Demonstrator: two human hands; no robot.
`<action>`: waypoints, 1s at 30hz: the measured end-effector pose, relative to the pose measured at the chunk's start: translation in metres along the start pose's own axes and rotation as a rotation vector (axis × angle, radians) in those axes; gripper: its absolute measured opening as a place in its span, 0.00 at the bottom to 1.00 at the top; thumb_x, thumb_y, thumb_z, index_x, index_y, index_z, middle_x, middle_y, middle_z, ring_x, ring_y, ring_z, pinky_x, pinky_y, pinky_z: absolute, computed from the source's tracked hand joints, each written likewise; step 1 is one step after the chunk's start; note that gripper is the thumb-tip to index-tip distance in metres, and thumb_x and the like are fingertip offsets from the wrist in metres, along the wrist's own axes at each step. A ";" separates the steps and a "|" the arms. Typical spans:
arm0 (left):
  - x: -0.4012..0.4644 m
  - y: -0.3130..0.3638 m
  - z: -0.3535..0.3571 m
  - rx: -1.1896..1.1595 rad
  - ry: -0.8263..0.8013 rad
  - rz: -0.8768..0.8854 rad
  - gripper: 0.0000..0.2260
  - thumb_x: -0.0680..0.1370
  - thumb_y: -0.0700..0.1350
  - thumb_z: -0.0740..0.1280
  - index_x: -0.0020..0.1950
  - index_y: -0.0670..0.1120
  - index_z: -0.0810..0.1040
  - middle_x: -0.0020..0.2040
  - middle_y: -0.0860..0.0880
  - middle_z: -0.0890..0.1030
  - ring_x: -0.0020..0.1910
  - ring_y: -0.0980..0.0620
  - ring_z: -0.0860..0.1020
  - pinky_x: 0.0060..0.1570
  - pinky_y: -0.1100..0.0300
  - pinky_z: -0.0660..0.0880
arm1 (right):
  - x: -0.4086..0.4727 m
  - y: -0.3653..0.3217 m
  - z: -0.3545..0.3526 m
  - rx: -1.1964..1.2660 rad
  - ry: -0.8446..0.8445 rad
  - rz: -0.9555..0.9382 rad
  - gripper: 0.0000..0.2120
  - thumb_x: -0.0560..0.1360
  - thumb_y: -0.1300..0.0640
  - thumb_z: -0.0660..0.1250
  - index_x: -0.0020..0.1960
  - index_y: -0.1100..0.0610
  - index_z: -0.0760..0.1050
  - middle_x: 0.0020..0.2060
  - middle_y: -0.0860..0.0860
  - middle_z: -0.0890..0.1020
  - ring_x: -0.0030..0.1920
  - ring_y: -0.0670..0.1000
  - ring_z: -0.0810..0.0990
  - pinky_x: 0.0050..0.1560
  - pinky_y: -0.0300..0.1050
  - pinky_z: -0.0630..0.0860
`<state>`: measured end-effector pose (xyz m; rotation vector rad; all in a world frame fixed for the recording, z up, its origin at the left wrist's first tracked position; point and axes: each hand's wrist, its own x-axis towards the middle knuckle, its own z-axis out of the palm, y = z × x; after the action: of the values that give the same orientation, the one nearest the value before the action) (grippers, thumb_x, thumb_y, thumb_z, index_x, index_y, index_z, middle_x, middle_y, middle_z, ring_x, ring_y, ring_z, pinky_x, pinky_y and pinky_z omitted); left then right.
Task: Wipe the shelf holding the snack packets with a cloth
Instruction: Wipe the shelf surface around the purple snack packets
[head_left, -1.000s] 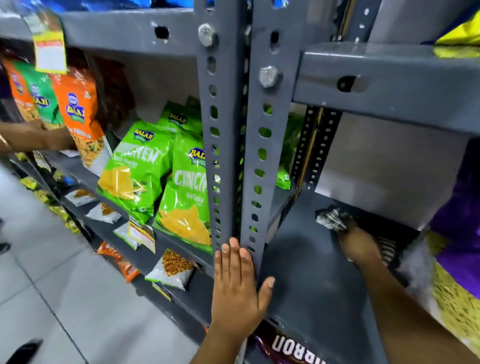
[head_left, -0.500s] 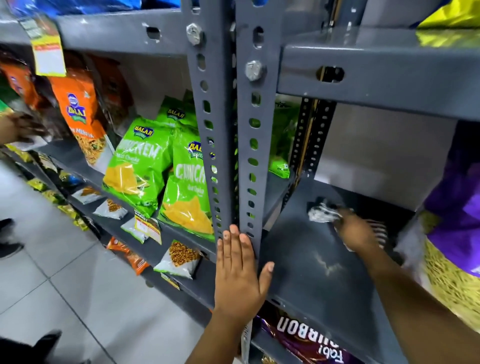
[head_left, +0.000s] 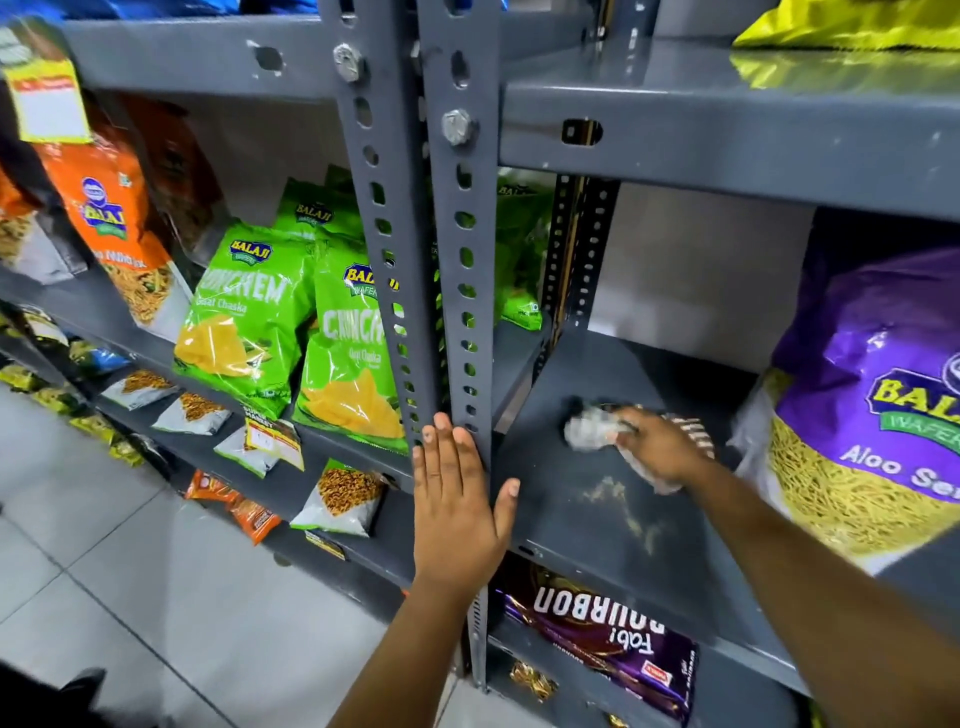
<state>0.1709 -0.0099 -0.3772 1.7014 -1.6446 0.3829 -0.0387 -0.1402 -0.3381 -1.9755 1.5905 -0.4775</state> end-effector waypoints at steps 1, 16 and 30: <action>-0.001 -0.001 -0.001 0.000 0.001 0.011 0.31 0.79 0.59 0.44 0.74 0.44 0.34 0.75 0.49 0.31 0.75 0.50 0.36 0.72 0.51 0.44 | -0.003 0.007 0.009 -0.057 -0.001 0.004 0.16 0.76 0.61 0.61 0.64 0.54 0.70 0.66 0.57 0.73 0.63 0.58 0.72 0.62 0.48 0.67; 0.000 -0.006 -0.008 -0.032 -0.044 0.061 0.31 0.80 0.59 0.43 0.74 0.44 0.34 0.75 0.49 0.31 0.75 0.50 0.35 0.71 0.53 0.42 | -0.007 -0.032 0.050 0.001 -0.196 -0.126 0.17 0.75 0.63 0.64 0.62 0.55 0.74 0.68 0.59 0.69 0.64 0.57 0.71 0.66 0.42 0.68; 0.003 0.010 -0.028 -0.020 -0.224 -0.017 0.32 0.79 0.60 0.41 0.73 0.38 0.43 0.73 0.34 0.56 0.72 0.38 0.49 0.70 0.52 0.46 | -0.110 0.008 -0.015 -0.001 -0.410 0.055 0.19 0.76 0.64 0.61 0.66 0.55 0.68 0.68 0.53 0.70 0.66 0.54 0.69 0.69 0.46 0.64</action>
<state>0.1691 0.0080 -0.3529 1.7950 -1.7846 0.1716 -0.0792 -0.0372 -0.3241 -1.8762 1.3774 -0.0415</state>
